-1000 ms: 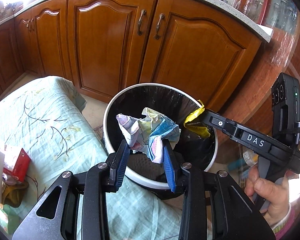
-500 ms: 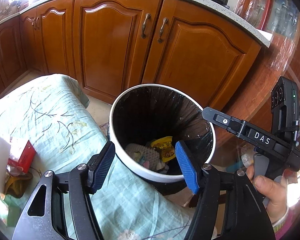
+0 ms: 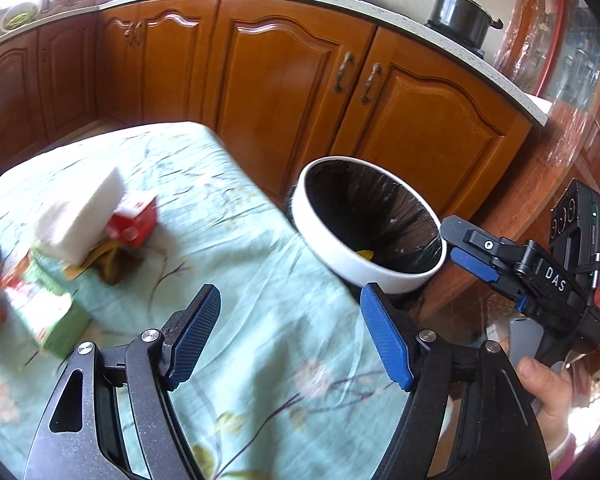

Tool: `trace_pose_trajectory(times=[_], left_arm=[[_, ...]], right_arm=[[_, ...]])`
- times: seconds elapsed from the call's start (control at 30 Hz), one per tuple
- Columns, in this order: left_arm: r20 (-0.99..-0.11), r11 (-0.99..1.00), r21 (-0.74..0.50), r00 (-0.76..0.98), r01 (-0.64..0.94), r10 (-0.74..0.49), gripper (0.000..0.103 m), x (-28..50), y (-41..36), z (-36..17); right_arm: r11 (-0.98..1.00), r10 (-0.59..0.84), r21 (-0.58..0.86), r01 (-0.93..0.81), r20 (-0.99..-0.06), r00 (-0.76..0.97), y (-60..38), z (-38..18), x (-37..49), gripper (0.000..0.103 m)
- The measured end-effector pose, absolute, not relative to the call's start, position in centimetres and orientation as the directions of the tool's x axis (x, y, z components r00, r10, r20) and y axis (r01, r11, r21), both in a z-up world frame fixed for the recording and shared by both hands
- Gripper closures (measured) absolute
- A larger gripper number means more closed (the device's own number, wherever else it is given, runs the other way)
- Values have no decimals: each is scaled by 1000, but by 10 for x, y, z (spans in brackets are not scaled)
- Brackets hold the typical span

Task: Collect trash
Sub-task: 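Move both tools back to the table, then grasp the orange snack bag with the left tool while the right tool grasps the white foam block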

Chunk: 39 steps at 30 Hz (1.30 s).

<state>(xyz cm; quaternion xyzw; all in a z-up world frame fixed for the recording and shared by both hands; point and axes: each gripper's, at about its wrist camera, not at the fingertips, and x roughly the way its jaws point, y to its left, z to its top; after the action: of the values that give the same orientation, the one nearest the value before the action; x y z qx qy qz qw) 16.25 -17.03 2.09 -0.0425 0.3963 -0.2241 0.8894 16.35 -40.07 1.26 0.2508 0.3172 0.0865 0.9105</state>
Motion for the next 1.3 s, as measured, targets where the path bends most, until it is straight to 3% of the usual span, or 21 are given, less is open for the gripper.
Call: trace_pose_trajectory(times=[0.67, 1.3], left_arm=[[-682, 947, -300, 667, 118, -299, 29, 119, -36, 7], [-687, 957, -290, 697, -5, -205, 29, 107, 23, -3]], right_arm=[[864, 452, 471, -177, -572, 685, -284, 0, 156, 7], [851, 505, 461, -252, -585, 635, -232, 4, 179, 6]])
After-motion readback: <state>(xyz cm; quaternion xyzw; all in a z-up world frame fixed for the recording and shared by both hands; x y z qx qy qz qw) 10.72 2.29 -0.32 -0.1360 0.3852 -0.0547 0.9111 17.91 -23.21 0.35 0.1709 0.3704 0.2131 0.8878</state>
